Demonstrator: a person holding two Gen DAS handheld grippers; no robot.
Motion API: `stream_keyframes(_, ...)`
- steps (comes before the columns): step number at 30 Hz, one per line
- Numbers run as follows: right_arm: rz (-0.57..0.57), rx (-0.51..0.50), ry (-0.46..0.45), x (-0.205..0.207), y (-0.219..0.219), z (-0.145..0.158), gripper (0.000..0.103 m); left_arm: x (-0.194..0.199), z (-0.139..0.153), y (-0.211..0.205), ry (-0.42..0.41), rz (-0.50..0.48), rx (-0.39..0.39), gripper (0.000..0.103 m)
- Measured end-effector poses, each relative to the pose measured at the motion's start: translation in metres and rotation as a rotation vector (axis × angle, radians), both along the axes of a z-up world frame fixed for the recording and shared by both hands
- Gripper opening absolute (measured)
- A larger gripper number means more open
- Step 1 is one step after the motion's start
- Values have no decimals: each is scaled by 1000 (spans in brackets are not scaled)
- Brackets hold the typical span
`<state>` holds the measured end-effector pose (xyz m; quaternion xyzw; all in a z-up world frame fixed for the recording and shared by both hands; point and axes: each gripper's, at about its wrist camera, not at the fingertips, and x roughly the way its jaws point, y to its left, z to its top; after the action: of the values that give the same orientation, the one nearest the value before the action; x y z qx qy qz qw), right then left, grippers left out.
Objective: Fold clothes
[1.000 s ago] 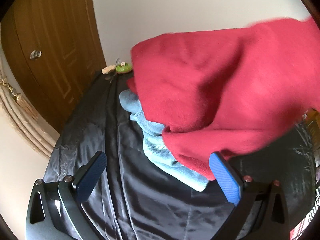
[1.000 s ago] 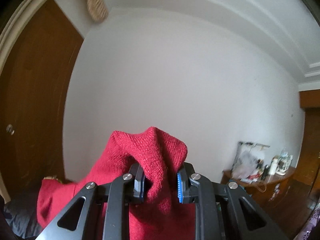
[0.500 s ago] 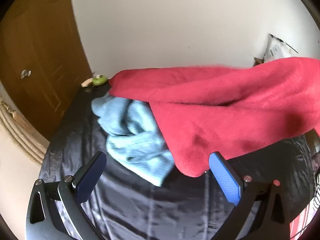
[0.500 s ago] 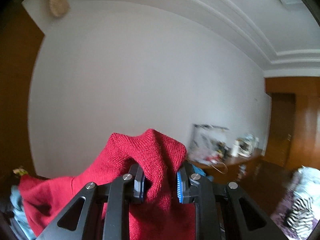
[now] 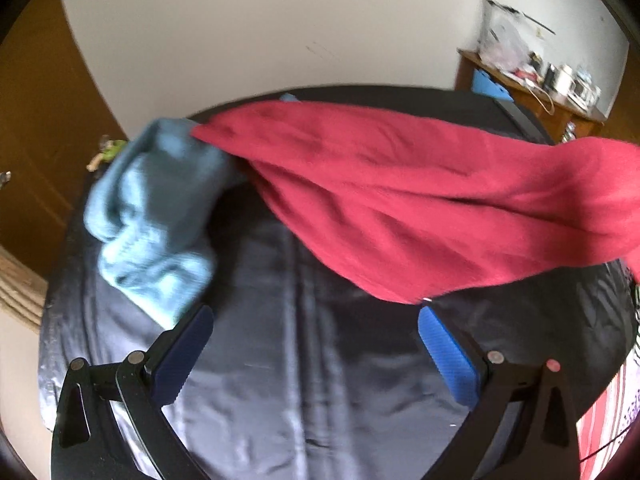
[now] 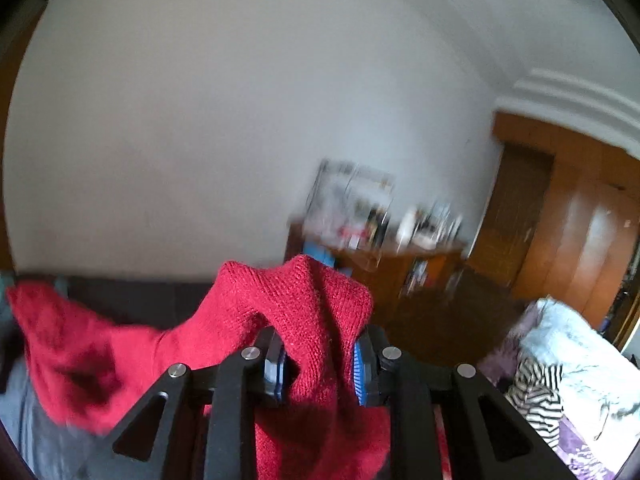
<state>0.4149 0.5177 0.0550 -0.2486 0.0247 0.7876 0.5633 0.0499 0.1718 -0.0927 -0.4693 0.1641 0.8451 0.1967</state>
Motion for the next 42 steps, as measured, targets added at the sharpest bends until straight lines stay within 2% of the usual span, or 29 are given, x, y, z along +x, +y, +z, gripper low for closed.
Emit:
stream_keyframes(2,38,-132,-54,7,17,-22,26,5,-8,15,-13,-26,-3,103)
stream_keyframes(5,77,-254,-62,20,16,-47,33,11,-18,36,-34,-69,-16,103)
stream_keyframes(6,90,-294,-65,24,16,-55,38,12,-21,41,-38,-85,-24,103)
stream_keyframes(7,102,-335,-67,28,16,-64,49,16,-25,48,-42,-104,-38,103)
stream_keyframes(11,157,-488,-75,44,15,-94,57,21,-43,70,-59,-156,-92,103)
stream_keyframes(16,265,-496,-49,17,12,-80,57,25,-50,75,-80,-179,-106,103)
stream_keyframes(18,303,-495,-45,7,12,-84,57,22,-51,71,-89,-173,-102,103)
stream_keyframes(22,397,-506,-57,-49,24,-93,57,15,-51,58,-104,-161,-97,103)
stream_keyframes(27,487,-593,-47,-143,43,-124,57,6,-50,34,-110,-145,-104,103)
stream_keyframes(34,612,-642,-150,-264,47,-158,57,-12,-47,2,-127,-97,-97,103)
stream_keyframes(38,629,-637,-219,-311,48,-174,57,-20,-48,-12,-136,-78,-91,103)
stream_keyframes(42,620,-665,-238,-330,55,-189,57,-31,-53,-21,-151,-70,-88,103)
